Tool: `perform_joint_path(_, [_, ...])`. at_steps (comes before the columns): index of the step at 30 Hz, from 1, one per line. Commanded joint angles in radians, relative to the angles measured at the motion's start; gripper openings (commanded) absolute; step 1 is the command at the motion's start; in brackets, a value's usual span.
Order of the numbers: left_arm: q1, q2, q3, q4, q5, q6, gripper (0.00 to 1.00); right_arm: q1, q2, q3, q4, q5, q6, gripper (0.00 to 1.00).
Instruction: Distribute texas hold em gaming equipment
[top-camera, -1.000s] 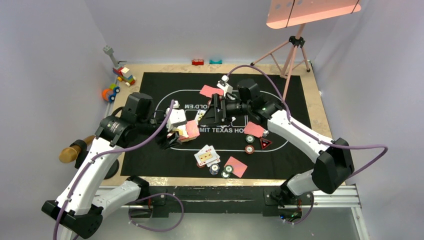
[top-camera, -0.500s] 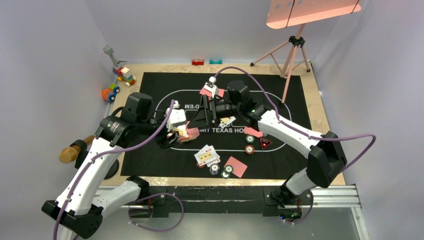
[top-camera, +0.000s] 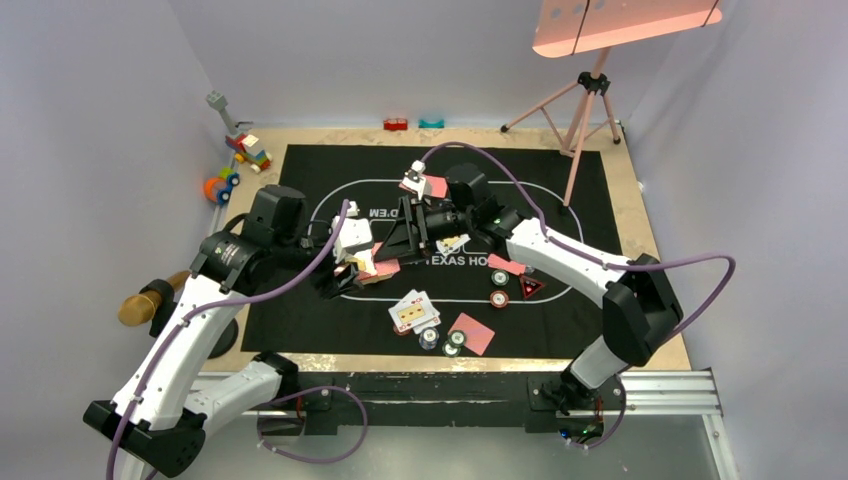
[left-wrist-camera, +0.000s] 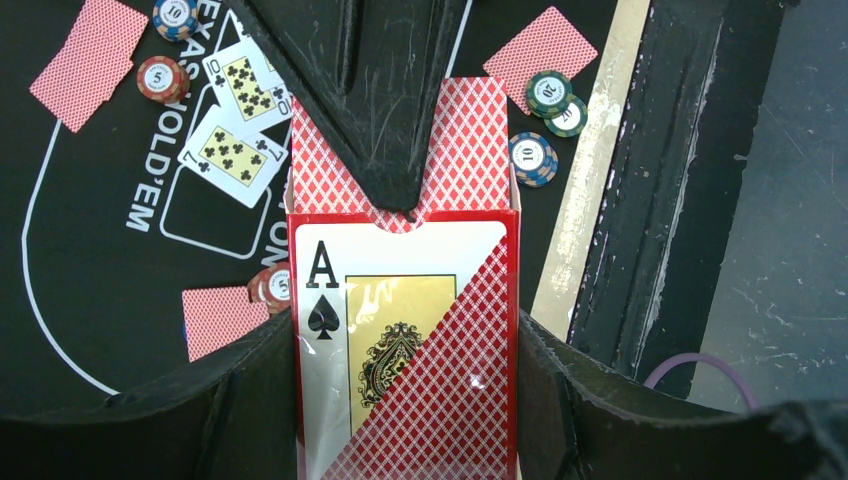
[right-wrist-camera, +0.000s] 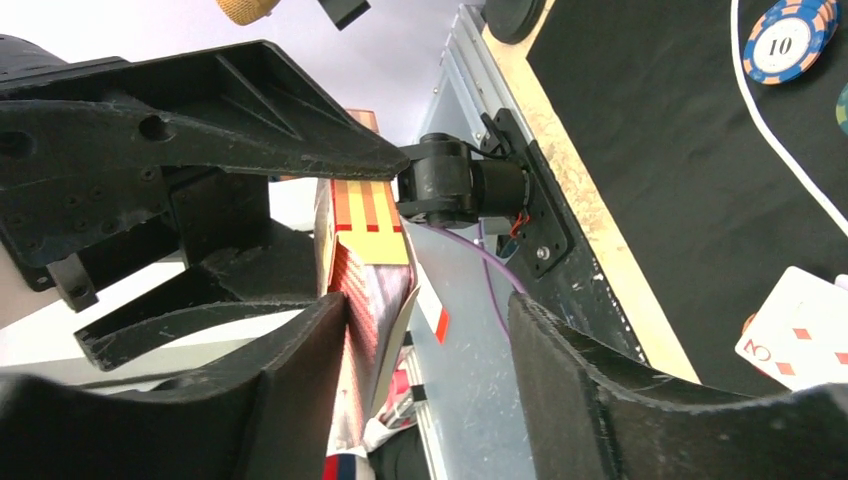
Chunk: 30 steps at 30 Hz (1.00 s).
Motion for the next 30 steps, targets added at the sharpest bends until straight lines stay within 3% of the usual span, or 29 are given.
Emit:
perform_joint_path(1, [0.008,-0.004,0.024,0.044,0.025,-0.003,0.0,-0.03,-0.064,-0.019,0.01,-0.034,0.001,0.58])
perform_joint_path(12, [0.007,0.012,0.043,0.041,0.029,-0.004,0.0,-0.068,-0.136,-0.07,-0.036,-0.046,-0.023,0.38])
perform_joint_path(18, [0.007,0.01,0.041,0.039,0.026,-0.002,0.0,-0.127,-0.186,-0.073,-0.057,-0.071,-0.023,0.05])
perform_joint_path(30, [0.007,0.005,0.041,0.029,0.023,0.006,0.0,-0.301,-0.252,-0.058,-0.19,-0.09,-0.121,0.0])
